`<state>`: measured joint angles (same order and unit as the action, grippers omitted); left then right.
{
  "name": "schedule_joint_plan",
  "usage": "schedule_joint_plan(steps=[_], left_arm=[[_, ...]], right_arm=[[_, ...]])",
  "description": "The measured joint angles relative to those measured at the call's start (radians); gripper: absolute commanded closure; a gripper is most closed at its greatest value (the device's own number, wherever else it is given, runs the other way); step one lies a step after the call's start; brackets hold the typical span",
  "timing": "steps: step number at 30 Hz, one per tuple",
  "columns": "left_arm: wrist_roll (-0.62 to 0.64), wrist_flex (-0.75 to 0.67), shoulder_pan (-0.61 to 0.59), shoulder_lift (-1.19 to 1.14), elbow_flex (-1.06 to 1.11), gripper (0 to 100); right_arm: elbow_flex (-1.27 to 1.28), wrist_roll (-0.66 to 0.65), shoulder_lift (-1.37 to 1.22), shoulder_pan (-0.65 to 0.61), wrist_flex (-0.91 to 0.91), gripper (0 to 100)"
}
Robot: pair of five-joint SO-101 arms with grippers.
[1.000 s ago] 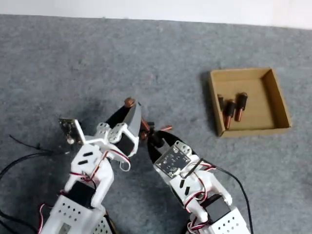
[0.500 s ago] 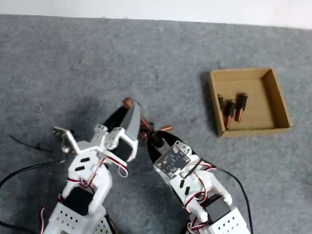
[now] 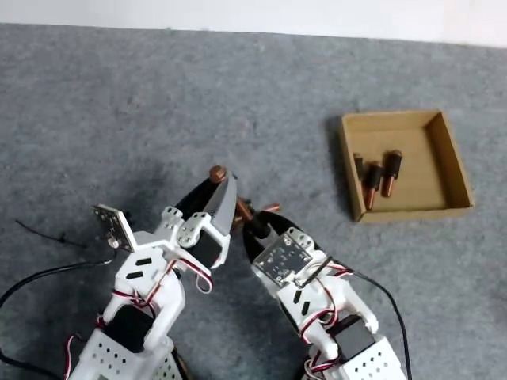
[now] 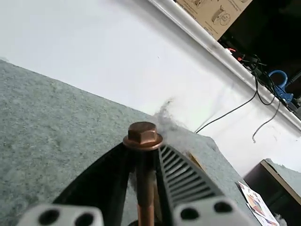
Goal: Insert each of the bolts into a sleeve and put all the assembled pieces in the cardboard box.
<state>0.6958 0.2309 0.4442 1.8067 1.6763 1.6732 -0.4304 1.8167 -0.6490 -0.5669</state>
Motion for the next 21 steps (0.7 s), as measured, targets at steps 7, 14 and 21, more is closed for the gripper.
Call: schedule_joint_plan(steps=[7,14,21], left_arm=[[0.0,0.0,0.011,0.002,0.0,99],[0.0,0.0,0.011,0.002,0.0,99],[0.006,0.0,0.011,0.002,0.0,99]], right_arm=[[0.0,0.0,0.0,0.0,0.0,99.3],[0.0,0.0,0.0,0.0,0.0,99.3],[0.0,0.0,0.0,0.0,0.006,99.3]])
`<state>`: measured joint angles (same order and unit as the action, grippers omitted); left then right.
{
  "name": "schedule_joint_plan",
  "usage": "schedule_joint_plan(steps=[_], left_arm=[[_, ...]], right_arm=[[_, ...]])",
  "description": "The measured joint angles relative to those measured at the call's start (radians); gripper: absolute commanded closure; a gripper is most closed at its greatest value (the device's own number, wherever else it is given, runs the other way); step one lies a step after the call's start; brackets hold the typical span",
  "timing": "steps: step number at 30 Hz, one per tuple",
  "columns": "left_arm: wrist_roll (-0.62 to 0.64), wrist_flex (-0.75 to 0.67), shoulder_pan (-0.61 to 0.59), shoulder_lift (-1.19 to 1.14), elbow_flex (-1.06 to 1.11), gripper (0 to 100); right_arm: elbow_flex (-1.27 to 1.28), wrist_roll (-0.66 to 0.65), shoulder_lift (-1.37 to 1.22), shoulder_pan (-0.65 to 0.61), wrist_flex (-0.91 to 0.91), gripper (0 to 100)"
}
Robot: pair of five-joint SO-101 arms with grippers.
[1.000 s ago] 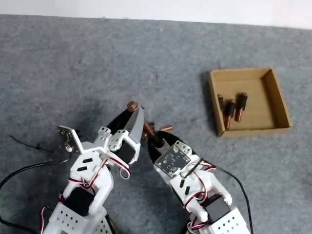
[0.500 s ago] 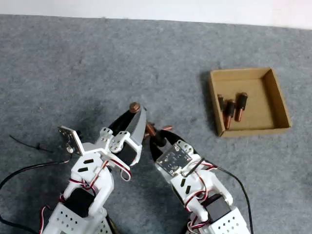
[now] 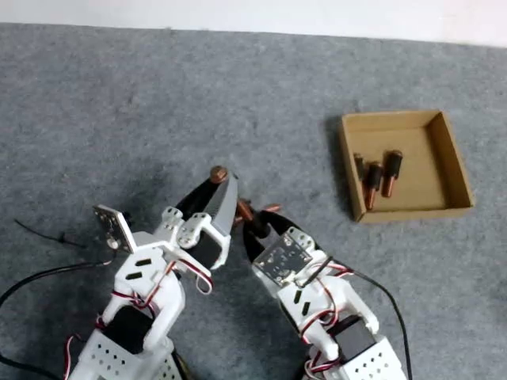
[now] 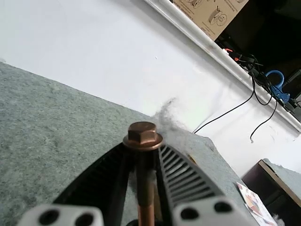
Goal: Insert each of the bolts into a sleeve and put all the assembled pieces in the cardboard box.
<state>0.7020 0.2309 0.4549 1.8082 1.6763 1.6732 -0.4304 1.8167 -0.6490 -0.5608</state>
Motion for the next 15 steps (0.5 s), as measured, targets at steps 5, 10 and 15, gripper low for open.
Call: schedule_joint_plan(steps=[5,10,15], left_arm=[[0.057,-0.002,-0.003,0.009,0.0,99],[0.066,-0.002,-0.003,0.009,0.0,99],[0.066,-0.002,-0.003,0.009,0.0,99]], right_arm=[[0.0,0.0,0.0,0.0,0.034,99.3],[0.0,0.0,0.0,0.0,0.034,99.3],[0.0,0.0,0.0,0.0,0.034,99.3]])
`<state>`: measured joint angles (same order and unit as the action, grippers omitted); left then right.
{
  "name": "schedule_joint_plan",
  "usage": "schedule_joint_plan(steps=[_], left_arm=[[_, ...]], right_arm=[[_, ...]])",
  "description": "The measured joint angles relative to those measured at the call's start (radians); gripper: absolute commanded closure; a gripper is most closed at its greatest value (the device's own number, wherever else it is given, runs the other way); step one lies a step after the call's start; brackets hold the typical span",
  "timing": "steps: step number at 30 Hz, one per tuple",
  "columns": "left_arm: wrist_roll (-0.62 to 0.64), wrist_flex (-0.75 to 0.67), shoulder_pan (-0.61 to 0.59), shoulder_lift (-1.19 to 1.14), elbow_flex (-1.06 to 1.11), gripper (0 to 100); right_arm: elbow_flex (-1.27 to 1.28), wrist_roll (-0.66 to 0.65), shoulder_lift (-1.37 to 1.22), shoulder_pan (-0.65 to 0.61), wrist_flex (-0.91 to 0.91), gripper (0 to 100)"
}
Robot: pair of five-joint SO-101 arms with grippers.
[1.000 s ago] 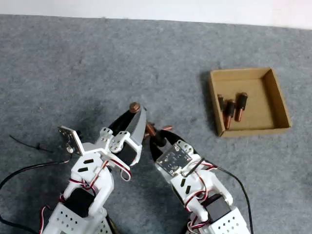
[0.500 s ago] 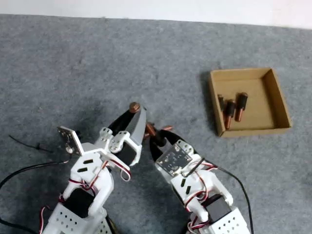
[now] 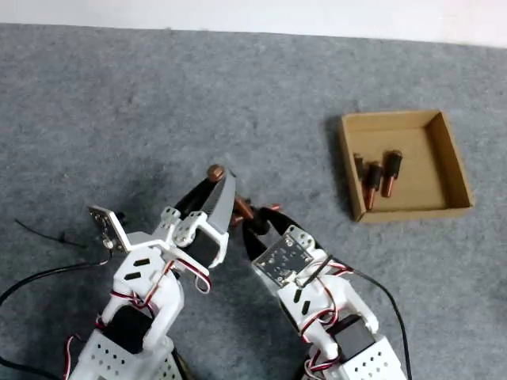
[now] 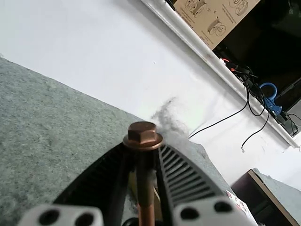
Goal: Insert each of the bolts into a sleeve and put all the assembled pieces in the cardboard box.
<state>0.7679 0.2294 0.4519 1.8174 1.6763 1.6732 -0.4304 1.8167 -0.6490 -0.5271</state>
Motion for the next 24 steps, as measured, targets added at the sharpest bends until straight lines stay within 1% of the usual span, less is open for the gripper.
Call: schedule_joint_plan(steps=[5,11,17,24], left_arm=[[0.0,0.0,0.0,0.0,0.0,99],[0.0,-0.008,-0.005,0.006,0.0,99],[0.063,-0.002,-0.069,0.0,0.0,99],[0.068,0.0,-0.068,-0.006,0.0,99]], right_arm=[[0.0,0.0,0.0,0.0,0.0,99.3],[0.0,0.0,-0.002,0.0,0.051,99.3],[0.0,-0.003,-0.002,-0.003,0.071,99.3],[0.0,-0.003,-0.002,-0.003,0.086,99.3]])
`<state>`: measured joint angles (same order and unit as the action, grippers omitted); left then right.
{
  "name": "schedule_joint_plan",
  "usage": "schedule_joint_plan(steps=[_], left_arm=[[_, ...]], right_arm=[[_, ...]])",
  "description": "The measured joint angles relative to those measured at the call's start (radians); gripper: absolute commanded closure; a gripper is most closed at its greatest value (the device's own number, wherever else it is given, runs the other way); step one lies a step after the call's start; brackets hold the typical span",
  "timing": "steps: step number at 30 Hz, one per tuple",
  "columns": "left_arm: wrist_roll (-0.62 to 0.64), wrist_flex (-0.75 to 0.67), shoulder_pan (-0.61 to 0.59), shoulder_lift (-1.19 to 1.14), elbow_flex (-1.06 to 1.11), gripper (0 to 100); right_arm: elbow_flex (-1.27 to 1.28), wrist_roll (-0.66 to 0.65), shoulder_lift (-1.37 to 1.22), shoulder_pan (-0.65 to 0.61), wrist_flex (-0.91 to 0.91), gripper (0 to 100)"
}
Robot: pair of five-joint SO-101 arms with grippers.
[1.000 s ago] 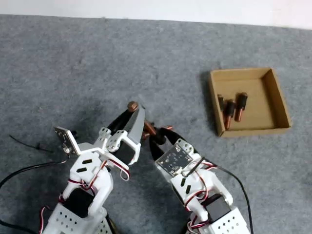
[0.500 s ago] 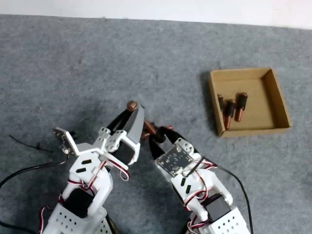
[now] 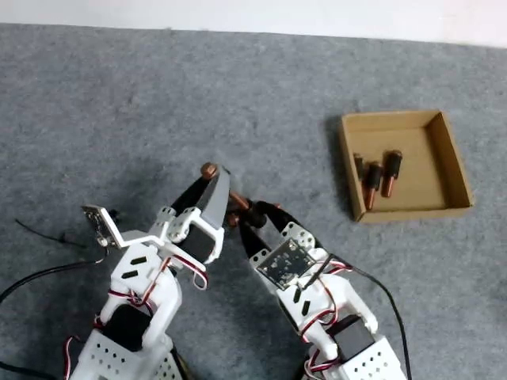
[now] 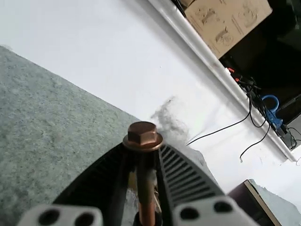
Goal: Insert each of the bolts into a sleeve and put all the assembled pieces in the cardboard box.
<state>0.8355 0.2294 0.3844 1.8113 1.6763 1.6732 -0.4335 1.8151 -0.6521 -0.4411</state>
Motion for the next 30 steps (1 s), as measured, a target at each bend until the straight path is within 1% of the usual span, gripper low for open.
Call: schedule_joint_plan(steps=[8,11,16,25,27,30], left_arm=[[0.0,0.0,0.0,0.0,0.0,99],[0.0,0.026,0.0,0.005,0.0,99],[-0.086,0.101,0.034,-0.002,0.0,99],[-0.098,0.117,0.044,-0.002,0.0,99],[-0.098,0.117,0.044,-0.002,0.0,97],[-0.098,0.117,0.044,-0.002,0.0,88]], right_arm=[[0.0,0.0,0.0,0.0,0.0,99.3],[0.0,0.0,0.0,-0.002,0.0,99.3],[0.0,0.0,0.0,-0.002,0.0,99.3],[0.0,0.0,0.0,-0.002,0.0,99.3],[0.0,0.0,0.0,-0.002,0.002,99.3],[0.0,0.0,0.0,0.003,0.002,99.3]])
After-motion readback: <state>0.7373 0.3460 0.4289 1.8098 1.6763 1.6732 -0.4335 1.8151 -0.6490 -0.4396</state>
